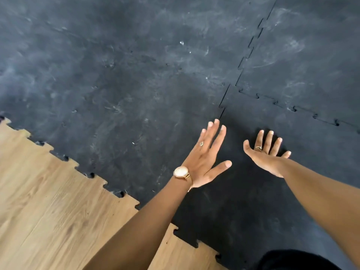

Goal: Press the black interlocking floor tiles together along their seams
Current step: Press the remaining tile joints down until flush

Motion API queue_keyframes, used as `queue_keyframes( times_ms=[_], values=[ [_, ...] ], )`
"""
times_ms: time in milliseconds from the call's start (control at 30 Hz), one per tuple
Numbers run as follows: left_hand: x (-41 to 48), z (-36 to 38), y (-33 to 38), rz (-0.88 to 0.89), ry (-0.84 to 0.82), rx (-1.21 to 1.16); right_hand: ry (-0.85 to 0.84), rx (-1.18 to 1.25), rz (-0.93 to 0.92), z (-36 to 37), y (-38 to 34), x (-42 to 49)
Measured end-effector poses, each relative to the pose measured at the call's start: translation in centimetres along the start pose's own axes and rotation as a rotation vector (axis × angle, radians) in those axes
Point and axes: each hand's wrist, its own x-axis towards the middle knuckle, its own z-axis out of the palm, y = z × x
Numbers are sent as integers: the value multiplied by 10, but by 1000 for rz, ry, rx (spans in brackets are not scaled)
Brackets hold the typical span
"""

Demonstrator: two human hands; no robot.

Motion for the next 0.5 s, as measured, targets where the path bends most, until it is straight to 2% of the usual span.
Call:
queue_keyframes(
  times_ms=[67,167,300,433,500],
  values=[
    [-27,8,-2,10,49,67,24,49,-2,0,-5,7],
    [-52,23,-9,53,-111,238,66,12,-9,2,-4,2],
    [-49,19,-9,61,-187,283,107,39,-1,2,-2,0],
    [-57,19,3,47,-100,161,136,34,20,4,-4,3],
    [-73,31,12,-8,-61,188,170,39,20,4,-7,9]
  ],
)
